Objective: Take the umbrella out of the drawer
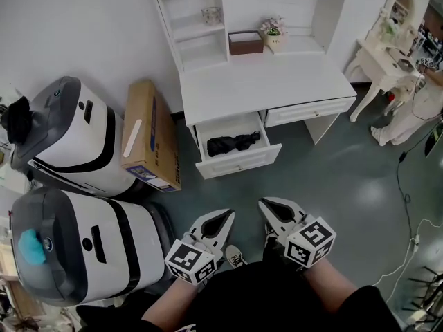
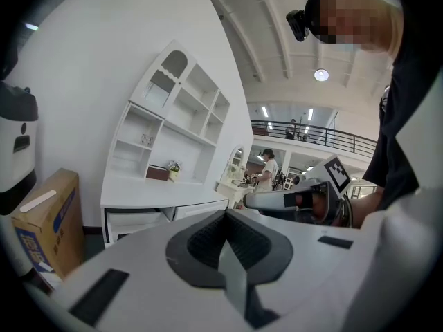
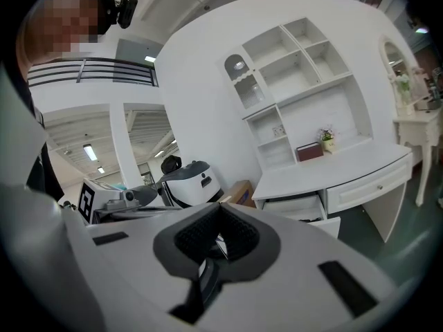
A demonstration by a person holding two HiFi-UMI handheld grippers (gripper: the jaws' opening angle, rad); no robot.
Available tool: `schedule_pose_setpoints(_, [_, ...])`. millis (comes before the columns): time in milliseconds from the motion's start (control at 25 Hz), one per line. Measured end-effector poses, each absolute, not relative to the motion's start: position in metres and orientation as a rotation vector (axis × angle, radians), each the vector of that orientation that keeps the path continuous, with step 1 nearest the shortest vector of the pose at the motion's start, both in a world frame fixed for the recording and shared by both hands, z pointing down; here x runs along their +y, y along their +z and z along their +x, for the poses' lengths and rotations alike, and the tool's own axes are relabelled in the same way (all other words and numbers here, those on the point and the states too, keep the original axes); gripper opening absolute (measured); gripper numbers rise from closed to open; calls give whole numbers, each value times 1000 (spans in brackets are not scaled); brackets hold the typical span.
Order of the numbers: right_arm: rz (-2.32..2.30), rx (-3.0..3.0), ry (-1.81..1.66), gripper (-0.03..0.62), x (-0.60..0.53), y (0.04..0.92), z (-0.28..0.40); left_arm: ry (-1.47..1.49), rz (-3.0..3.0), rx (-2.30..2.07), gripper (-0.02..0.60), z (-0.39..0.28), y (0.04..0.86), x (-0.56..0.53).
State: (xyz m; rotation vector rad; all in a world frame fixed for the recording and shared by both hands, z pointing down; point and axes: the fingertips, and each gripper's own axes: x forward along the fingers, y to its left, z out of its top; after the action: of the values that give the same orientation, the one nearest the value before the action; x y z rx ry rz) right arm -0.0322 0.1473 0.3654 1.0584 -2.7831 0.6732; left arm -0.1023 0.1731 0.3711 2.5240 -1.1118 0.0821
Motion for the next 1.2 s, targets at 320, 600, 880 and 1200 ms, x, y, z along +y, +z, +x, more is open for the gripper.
schedule_pose_setpoints(320, [972, -2803, 685, 2, 113, 368, -11, 105, 2480, -1209, -3, -84, 379, 143])
schedule_pose_setpoints(600, [911, -2807, 712, 2, 86, 375, 4, 106, 2430, -1255, -3, -67, 388, 116])
schedule_pose_setpoints(880, [868, -2812, 735, 2, 58, 380, 20, 120, 2402, -1284, -3, -48, 394, 91])
schedule_pose_setpoints(1200, [829, -2815, 750, 2, 25, 391, 41, 132, 2381, -1319, -3, -29, 404, 58])
